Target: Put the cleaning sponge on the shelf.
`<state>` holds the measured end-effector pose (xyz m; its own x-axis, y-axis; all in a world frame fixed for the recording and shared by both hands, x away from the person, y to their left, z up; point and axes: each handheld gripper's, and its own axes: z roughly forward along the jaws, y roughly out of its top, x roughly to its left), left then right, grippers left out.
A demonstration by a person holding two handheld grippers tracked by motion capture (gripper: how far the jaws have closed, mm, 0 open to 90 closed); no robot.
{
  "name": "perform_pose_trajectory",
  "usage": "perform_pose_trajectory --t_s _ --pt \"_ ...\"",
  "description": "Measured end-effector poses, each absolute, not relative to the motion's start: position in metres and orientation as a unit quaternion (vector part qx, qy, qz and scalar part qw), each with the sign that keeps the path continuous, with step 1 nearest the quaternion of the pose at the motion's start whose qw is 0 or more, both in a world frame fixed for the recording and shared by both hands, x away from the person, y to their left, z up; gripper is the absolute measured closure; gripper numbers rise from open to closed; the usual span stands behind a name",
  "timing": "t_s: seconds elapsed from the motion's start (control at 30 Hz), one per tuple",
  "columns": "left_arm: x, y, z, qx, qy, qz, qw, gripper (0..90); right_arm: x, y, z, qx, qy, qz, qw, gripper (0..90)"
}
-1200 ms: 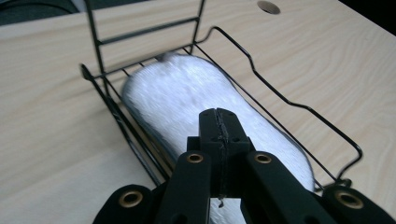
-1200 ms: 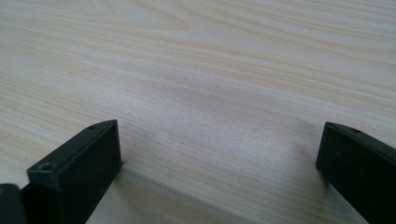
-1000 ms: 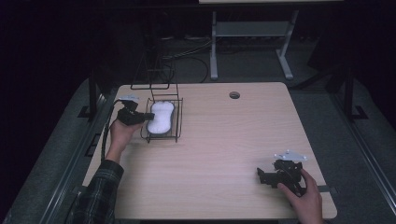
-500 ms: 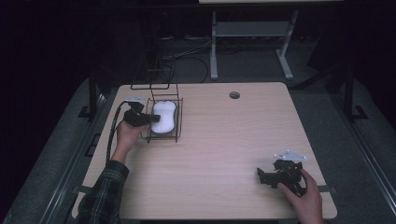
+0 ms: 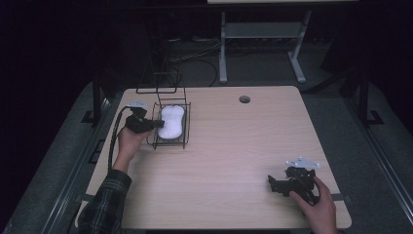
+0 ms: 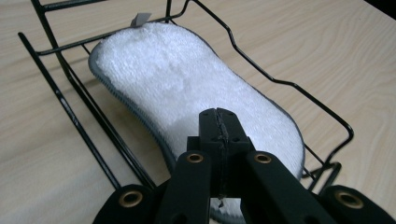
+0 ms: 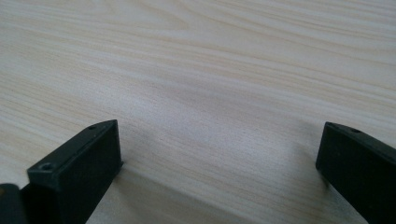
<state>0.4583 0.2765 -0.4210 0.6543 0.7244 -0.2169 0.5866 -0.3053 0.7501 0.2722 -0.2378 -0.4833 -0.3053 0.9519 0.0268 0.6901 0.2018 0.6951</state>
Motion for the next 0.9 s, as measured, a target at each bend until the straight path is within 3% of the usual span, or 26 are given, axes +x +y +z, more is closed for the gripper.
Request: perform_pose_trajectory --t_s 0.23,0.53,0.9 --pt "0.445 0.283 -0.412 0.805 0.408 0.091 0.421 88.4 0.272 -0.238 -0.483 0.551 0.746 0.310 0.211 0.0" --pt "0.427 0.286 -0.403 0.813 0.404 0.113 0.404 48.6 0.272 -0.238 -0.483 0.551 0.746 0.310 0.211 0.0" --pt "0.405 0.286 -0.395 0.823 0.387 0.132 0.394 23.4 0.273 -0.238 -0.483 0.550 0.746 0.311 0.211 0.0"
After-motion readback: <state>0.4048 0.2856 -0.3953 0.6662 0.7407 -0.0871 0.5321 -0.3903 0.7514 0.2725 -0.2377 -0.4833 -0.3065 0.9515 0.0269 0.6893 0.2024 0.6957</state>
